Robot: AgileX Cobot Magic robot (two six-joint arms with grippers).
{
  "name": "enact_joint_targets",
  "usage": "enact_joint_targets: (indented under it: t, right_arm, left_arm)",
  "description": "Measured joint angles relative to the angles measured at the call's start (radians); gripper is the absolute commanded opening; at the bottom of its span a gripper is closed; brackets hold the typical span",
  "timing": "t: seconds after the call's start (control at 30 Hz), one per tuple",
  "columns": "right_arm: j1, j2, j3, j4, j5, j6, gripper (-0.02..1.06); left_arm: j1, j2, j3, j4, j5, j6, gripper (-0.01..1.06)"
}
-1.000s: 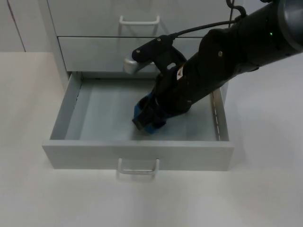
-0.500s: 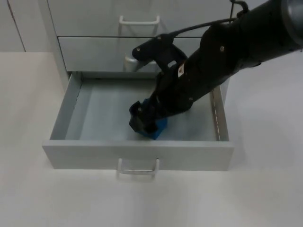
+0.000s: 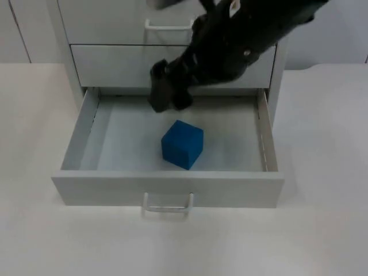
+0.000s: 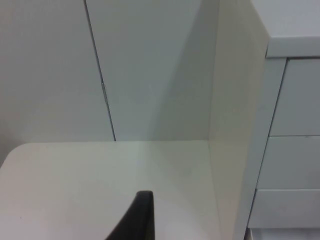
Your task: Open the drawer with the left hand, place the block into the drawer with the right hand, then close the drawer with the left hand.
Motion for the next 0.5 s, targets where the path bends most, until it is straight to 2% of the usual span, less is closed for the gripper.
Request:
enact_joint_targets:
  t: [0.33,0.5]
  right_arm:
    - [0.000,-0.156,0.000,0.006,0.081,0.016,1.03]
    - [0.000,-0.270,0.038,-0.124,0.090,0.125,1.03]
  left_arm:
    - [0.000,0.000,0.000,0.000,0.000,0.014,1.05]
    - [0.000,0.000,0.000,0.000,0.000,0.018,1.05]
